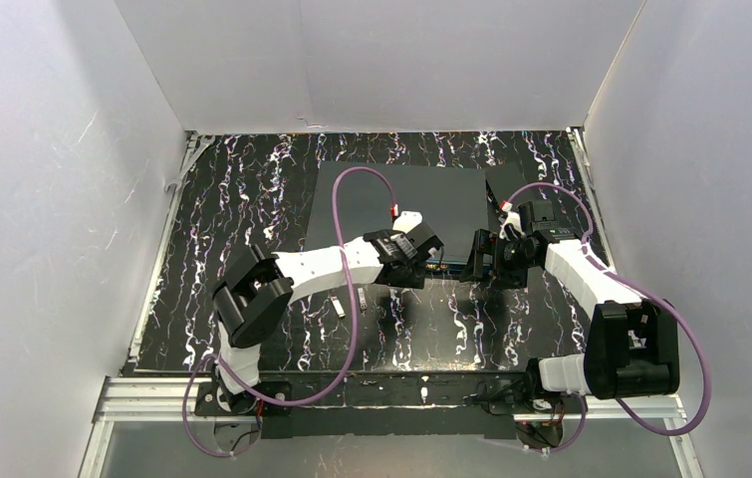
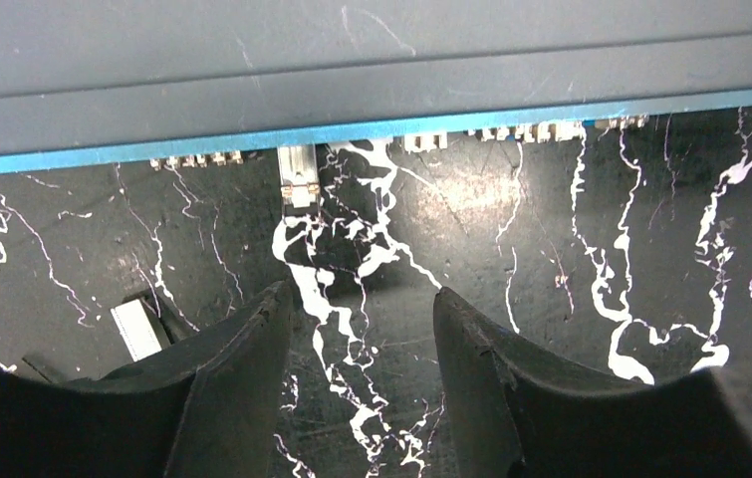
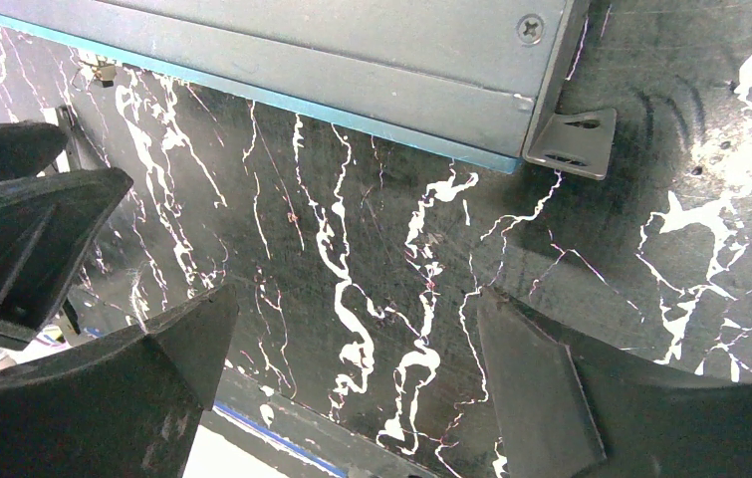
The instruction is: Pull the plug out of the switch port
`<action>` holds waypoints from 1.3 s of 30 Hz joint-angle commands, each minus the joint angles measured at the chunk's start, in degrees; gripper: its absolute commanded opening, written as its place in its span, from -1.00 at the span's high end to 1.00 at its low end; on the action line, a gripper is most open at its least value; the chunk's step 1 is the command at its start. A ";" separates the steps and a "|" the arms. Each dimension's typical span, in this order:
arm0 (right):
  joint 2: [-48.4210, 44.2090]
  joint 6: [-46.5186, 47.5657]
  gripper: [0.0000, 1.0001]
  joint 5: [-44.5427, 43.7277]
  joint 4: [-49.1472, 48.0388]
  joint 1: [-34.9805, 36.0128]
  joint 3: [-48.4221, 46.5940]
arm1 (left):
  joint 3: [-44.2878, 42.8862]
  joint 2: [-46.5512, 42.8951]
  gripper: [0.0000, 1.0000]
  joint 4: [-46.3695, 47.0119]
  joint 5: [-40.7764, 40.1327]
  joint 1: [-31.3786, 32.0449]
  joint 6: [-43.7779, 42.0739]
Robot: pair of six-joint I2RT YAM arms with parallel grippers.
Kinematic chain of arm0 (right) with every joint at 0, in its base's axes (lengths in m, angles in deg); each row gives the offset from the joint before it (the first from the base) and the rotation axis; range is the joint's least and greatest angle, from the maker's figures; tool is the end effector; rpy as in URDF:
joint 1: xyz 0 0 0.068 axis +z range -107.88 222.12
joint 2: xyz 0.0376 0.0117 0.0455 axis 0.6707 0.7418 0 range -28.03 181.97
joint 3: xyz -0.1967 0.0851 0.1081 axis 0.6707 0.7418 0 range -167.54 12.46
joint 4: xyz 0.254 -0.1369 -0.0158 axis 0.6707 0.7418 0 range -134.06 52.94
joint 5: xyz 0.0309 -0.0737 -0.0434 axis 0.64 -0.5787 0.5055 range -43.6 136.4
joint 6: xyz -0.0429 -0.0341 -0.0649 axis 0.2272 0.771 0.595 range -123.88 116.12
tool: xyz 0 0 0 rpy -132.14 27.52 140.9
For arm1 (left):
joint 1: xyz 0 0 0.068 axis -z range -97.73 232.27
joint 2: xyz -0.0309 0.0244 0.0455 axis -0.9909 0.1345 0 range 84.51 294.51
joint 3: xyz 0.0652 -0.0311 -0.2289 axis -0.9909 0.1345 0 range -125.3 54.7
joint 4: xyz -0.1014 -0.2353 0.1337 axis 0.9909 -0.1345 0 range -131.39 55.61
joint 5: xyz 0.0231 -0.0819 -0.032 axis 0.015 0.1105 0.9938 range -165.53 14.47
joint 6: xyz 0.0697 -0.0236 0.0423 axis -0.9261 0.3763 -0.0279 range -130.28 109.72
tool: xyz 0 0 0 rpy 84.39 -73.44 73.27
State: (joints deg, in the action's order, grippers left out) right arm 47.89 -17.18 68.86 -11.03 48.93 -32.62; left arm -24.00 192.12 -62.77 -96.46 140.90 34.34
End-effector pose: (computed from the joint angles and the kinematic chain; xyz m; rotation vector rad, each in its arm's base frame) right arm 0.2878 0.0630 0.1191 0.0285 2.6950 0.6354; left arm 0.2499 -0.3587 0.1318 0.1699 2.4920 -0.2879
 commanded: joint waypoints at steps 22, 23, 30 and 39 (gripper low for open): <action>0.89 0.56 -0.97 -0.13 -0.17 -0.26 0.34 | -0.10 4.03 0.13 2.81 -2.93 -3.96 -1.72; 0.90 0.54 -0.97 -0.11 -0.17 -0.22 0.27 | -0.40 4.32 0.13 2.59 -3.02 -4.04 -1.79; 1.07 0.64 -0.97 -0.13 -0.12 -0.23 0.26 | -1.66 5.70 0.22 2.10 -3.24 -4.14 -1.99; 1.07 0.64 -0.97 -0.13 0.09 -0.22 0.17 | -2.97 6.66 0.47 1.35 -3.85 -4.22 -2.27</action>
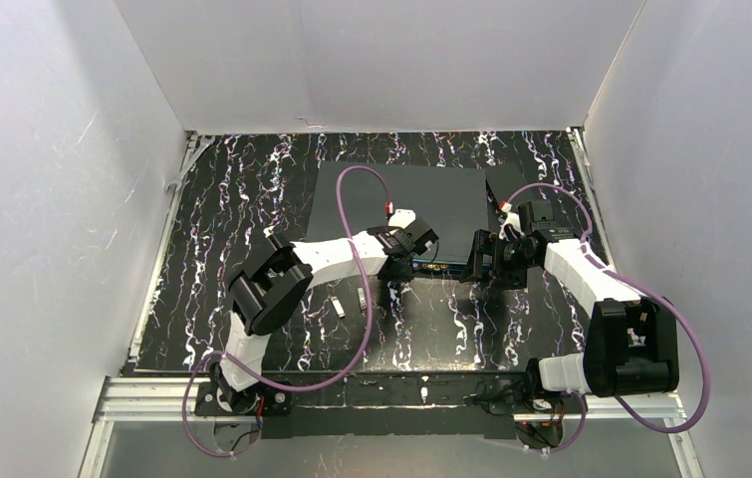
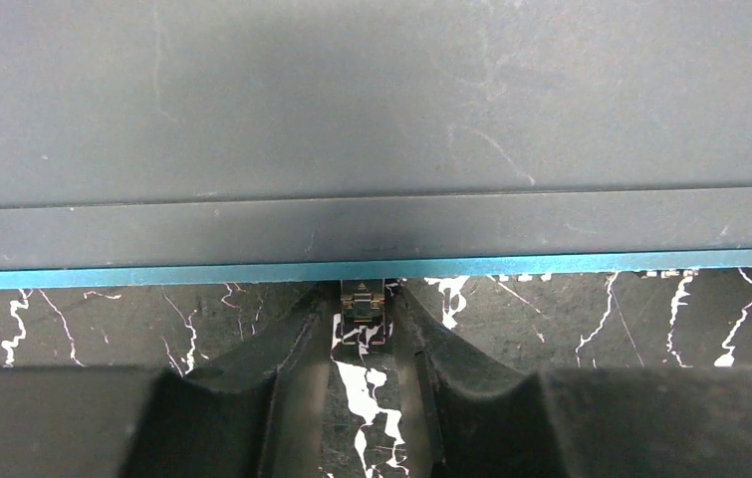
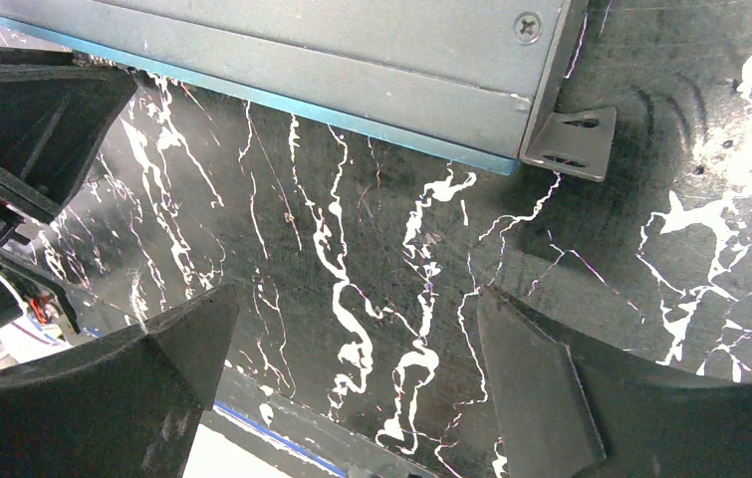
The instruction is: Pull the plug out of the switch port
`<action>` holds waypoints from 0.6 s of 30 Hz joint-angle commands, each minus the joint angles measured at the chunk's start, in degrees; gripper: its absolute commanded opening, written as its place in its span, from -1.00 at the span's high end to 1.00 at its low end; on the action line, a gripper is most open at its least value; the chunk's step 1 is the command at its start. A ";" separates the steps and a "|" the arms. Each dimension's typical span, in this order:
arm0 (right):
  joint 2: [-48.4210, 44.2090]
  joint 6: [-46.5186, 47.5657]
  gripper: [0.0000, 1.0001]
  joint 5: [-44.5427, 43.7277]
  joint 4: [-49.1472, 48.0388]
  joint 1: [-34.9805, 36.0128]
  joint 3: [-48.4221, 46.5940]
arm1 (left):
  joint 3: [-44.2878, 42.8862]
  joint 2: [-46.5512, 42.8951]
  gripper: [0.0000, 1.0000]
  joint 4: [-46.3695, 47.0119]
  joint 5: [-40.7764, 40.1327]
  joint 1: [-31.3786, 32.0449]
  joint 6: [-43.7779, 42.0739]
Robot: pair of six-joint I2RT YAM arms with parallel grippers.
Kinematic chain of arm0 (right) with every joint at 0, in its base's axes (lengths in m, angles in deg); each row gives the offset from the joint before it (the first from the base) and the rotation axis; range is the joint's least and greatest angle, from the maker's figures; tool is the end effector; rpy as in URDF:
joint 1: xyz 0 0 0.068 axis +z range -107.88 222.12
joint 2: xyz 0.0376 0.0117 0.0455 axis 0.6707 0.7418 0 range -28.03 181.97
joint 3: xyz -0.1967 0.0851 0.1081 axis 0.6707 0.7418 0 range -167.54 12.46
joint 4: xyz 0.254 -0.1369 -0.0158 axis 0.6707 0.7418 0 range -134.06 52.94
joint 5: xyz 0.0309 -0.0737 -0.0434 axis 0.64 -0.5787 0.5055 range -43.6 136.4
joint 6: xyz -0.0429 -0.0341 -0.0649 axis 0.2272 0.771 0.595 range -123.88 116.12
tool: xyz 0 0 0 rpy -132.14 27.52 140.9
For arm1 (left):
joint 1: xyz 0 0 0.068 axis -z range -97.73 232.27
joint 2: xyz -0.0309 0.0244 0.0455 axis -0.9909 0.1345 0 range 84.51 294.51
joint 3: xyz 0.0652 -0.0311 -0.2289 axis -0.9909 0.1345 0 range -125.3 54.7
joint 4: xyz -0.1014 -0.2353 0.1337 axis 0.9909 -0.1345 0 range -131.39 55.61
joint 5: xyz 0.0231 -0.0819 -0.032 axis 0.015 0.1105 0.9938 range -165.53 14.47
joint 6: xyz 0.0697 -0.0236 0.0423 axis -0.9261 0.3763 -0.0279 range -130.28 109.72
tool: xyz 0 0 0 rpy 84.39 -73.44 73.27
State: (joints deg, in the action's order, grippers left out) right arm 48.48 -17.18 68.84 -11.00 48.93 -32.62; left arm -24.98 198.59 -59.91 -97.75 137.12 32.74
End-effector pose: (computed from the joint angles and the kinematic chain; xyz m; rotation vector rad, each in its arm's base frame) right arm 0.2878 0.0630 0.1163 0.0318 2.7058 0.6349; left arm 0.2797 -0.3482 0.0942 0.1267 2.5064 -0.1845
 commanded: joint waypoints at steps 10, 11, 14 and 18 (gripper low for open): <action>0.66 0.79 -1.00 -0.01 0.12 -0.21 0.08 | -2.43 0.48 0.88 -1.99 -2.22 -0.45 -1.08; 0.66 0.77 -1.00 0.06 0.10 -0.26 0.12 | -2.49 0.33 0.94 -2.11 -2.14 -0.45 -1.18; 0.66 0.82 -1.00 0.01 -0.02 -0.26 0.16 | -2.37 0.11 1.00 -2.59 -1.96 -0.45 -1.33; 0.66 0.82 -1.00 0.11 -0.07 -0.22 0.18 | -1.62 -0.68 1.00 -2.96 -1.79 -0.41 -0.57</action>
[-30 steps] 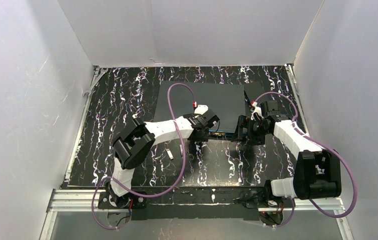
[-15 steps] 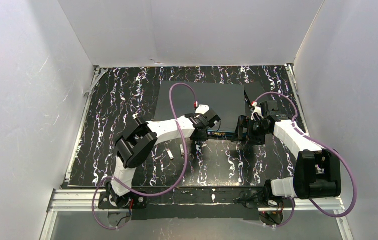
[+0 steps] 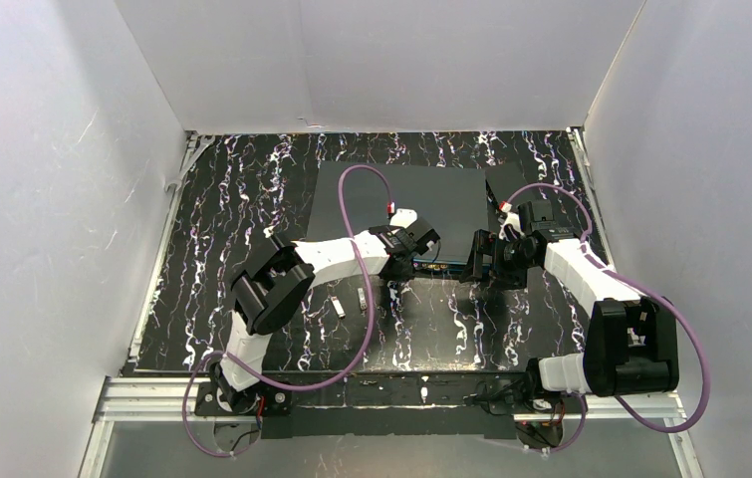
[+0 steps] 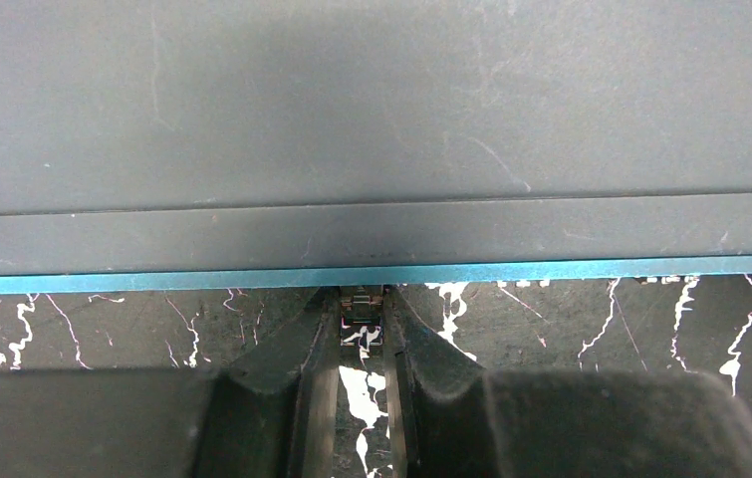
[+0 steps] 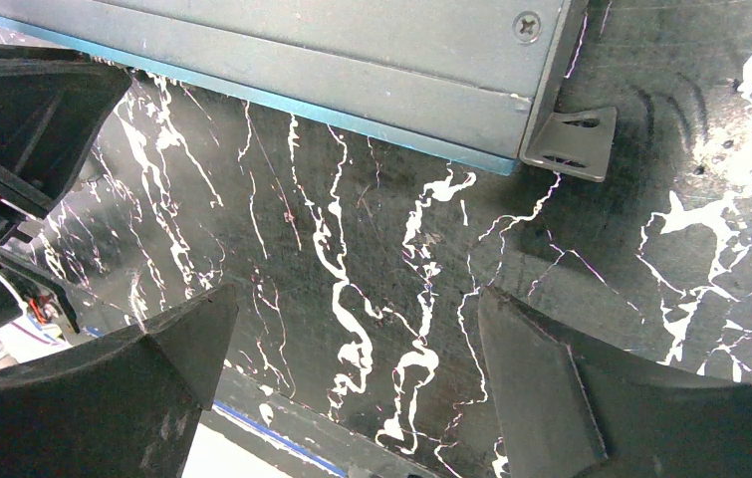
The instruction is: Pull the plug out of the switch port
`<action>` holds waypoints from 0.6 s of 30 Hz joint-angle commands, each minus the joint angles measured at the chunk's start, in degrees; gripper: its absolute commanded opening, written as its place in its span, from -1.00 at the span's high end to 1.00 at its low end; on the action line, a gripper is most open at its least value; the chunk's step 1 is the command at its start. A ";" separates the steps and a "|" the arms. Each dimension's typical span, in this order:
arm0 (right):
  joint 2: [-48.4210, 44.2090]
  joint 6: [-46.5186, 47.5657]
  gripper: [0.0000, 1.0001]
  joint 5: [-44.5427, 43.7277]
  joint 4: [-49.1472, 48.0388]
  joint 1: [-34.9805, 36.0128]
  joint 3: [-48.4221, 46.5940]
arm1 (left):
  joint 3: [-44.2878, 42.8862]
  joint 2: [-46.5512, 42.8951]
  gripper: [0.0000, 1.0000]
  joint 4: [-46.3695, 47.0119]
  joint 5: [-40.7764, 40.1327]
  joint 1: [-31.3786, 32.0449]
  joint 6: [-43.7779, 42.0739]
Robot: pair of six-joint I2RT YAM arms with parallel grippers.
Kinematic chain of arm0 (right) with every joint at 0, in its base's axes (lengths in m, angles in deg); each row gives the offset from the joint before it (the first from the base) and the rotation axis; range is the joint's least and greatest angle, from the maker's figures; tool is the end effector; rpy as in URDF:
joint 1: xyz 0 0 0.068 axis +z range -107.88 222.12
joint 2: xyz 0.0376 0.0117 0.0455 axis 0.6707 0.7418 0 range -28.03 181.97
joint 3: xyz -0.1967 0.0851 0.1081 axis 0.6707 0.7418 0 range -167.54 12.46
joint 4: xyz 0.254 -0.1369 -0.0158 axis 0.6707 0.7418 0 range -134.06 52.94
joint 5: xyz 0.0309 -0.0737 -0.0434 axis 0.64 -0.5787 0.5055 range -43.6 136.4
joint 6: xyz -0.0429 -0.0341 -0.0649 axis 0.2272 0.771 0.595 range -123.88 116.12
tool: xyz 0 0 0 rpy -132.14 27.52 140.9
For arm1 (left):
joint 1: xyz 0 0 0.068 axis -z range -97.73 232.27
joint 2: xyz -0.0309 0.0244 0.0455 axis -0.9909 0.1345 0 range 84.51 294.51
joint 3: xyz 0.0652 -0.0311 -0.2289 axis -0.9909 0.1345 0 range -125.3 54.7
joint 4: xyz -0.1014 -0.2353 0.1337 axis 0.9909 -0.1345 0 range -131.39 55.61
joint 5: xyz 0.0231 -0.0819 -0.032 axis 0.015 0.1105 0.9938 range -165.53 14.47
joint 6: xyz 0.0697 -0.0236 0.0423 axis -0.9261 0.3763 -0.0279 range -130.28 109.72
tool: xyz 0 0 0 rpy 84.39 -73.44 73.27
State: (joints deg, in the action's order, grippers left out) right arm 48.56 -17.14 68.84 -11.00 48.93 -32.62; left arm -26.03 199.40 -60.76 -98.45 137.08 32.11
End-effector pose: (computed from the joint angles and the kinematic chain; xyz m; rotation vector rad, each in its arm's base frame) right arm 0.2878 0.0630 0.1159 0.0313 2.7070 0.6346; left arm 0.2818 -0.3491 0.0935 0.1381 2.5046 -0.1584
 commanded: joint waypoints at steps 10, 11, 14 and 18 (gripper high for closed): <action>0.57 0.69 -1.00 0.26 -0.23 -0.22 0.26 | 1.96 -3.78 1.00 -1.59 2.14 -0.27 2.71; 0.57 0.69 -1.00 0.31 -0.27 -0.28 0.26 | 2.26 -3.99 1.00 -1.58 2.37 -0.21 2.88; 0.57 0.68 -1.00 0.33 -0.27 -0.22 0.33 | 2.90 -4.73 1.00 -1.58 3.23 -0.15 3.79; 0.56 0.69 -1.00 0.34 -0.40 -0.22 0.43 | 3.59 -5.44 1.00 -1.60 4.11 0.10 4.64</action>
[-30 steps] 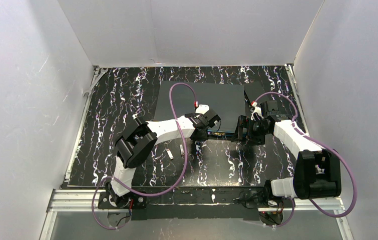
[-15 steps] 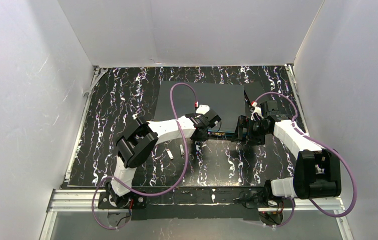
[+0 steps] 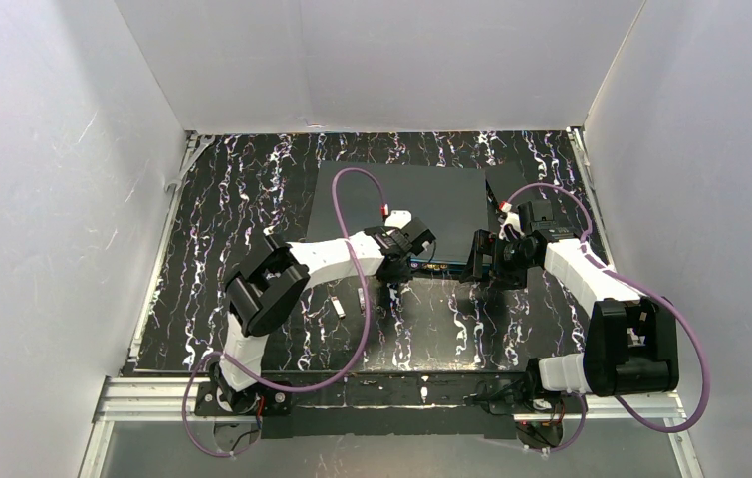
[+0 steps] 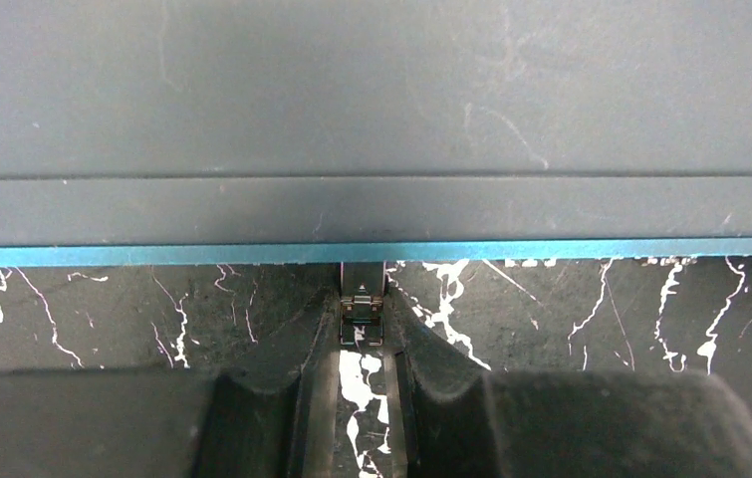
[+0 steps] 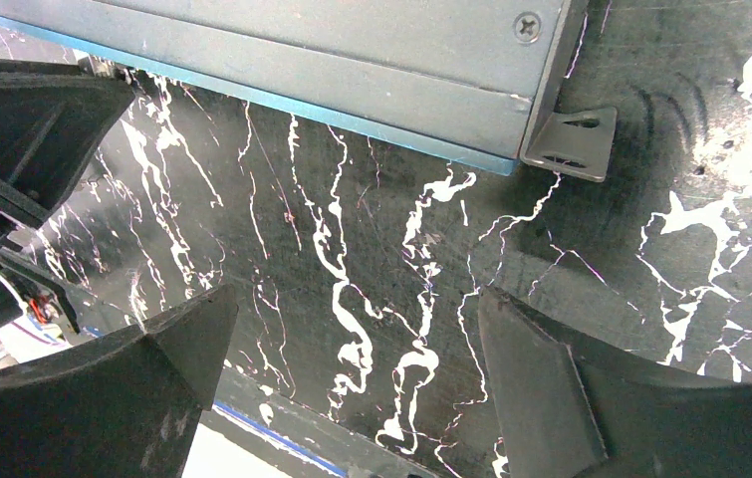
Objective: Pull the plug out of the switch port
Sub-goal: Pull the plug from the switch port, then place the plug at the center of the board.
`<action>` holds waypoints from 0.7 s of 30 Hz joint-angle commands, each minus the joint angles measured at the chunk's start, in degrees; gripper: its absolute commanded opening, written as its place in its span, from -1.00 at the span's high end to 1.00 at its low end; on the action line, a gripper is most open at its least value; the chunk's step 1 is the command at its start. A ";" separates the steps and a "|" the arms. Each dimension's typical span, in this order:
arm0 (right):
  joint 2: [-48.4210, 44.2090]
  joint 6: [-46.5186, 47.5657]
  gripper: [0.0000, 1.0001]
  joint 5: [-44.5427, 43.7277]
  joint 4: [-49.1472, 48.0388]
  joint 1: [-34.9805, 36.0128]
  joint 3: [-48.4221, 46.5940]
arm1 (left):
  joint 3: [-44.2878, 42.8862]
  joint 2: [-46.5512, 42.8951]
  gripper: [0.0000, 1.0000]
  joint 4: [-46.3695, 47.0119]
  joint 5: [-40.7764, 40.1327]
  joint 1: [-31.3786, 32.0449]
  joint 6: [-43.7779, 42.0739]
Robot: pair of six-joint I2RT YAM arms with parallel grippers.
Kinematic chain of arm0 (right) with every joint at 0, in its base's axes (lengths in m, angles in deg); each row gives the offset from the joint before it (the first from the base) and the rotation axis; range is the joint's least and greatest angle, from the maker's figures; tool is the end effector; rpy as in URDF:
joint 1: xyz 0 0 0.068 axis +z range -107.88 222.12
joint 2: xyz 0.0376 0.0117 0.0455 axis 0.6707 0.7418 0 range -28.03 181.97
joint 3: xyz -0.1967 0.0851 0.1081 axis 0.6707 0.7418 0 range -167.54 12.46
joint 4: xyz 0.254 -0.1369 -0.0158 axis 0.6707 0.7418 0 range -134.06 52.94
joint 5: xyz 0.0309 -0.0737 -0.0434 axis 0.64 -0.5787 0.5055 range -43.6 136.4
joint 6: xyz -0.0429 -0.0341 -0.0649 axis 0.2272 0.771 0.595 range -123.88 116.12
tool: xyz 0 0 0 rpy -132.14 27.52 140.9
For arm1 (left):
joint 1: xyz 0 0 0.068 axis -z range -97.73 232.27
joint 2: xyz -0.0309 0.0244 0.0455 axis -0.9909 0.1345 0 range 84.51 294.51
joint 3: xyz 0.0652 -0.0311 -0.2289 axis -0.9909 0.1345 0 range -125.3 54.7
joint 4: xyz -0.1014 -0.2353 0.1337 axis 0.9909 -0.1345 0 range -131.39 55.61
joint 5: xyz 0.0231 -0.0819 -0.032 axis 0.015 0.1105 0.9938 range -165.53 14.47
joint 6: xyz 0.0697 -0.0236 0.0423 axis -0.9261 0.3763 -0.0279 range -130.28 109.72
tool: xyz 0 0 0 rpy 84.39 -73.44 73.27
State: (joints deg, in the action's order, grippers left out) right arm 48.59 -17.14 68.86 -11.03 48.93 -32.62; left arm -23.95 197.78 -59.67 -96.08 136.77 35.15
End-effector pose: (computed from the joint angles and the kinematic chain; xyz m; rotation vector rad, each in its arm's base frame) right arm 0.2878 0.0631 0.1158 0.0312 2.7070 0.6351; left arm 0.2785 -0.3453 0.0939 0.0770 2.5289 -0.2256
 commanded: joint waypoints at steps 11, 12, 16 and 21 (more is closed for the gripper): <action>0.44 0.69 -1.00 0.44 -0.56 -0.22 0.61 | 3.07 -5.44 1.00 -3.29 3.66 1.30 3.39; 0.47 0.64 -1.00 0.44 -0.58 -0.25 0.61 | 3.13 -5.66 1.00 -3.55 3.74 1.43 3.61; 0.48 0.62 -1.00 0.44 -0.69 -0.25 0.69 | 4.31 -7.09 1.00 -4.10 3.99 1.75 4.96; 0.70 0.60 -1.00 0.49 -0.93 -0.22 0.70 | 5.69 -8.81 1.00 -5.45 3.49 1.81 6.89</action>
State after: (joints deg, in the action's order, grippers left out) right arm 48.59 -17.16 68.88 -11.09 48.93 -32.62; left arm -19.61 194.28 -62.05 -92.28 138.28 39.93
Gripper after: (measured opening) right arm 0.997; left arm 0.170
